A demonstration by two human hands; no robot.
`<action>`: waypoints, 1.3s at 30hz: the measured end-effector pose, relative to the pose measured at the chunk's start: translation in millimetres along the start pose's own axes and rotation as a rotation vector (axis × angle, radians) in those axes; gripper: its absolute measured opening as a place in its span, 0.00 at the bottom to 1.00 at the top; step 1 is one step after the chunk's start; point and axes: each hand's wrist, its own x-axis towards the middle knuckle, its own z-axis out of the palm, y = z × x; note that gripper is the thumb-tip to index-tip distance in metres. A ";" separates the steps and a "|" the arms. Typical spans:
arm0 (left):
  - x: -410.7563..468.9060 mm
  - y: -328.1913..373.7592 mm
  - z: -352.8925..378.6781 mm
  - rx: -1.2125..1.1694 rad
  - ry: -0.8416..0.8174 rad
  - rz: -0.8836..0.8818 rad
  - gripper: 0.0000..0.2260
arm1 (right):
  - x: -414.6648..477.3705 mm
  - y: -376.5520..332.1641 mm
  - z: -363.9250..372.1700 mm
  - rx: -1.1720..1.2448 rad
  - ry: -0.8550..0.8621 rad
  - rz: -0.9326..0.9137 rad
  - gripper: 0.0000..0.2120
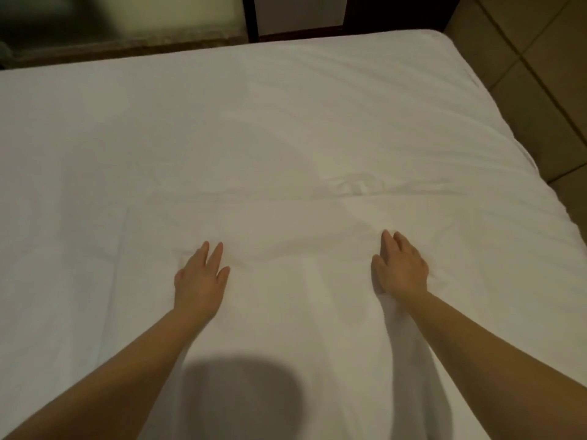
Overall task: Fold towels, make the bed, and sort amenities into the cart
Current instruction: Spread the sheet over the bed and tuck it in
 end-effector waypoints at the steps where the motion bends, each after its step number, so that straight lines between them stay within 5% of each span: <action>1: 6.5 -0.7 -2.8 0.015 0.004 0.006 0.24 | 8.0 -4.8 -2.0 -0.003 0.021 -0.026 0.26; 7: 67.7 6.1 -26.1 0.088 0.094 0.037 0.22 | 66.1 -50.3 -22.2 -0.081 0.151 -0.197 0.21; 13: 119.2 -6.2 -46.1 0.239 0.111 0.077 0.12 | 102.6 -46.8 -44.8 -0.273 0.086 -0.227 0.11; 19: 140.7 9.9 -62.3 0.040 0.377 0.026 0.08 | 117.8 -57.7 -58.3 -0.140 0.357 -0.211 0.10; 25: 111.9 31.3 -18.4 0.052 0.116 -0.054 0.25 | 87.9 -41.3 -30.6 -0.132 0.217 -0.169 0.26; 30: 33.5 27.5 23.0 0.035 0.111 -0.005 0.22 | 12.6 27.1 1.7 -0.115 0.061 0.010 0.27; 32: -4.2 24.1 38.3 0.018 0.056 -0.017 0.27 | -24.8 51.0 14.1 -0.114 0.025 0.052 0.27; 39: -120.6 23.7 70.4 0.072 -0.054 -0.082 0.31 | -112.4 90.1 34.9 -0.141 -0.029 0.056 0.26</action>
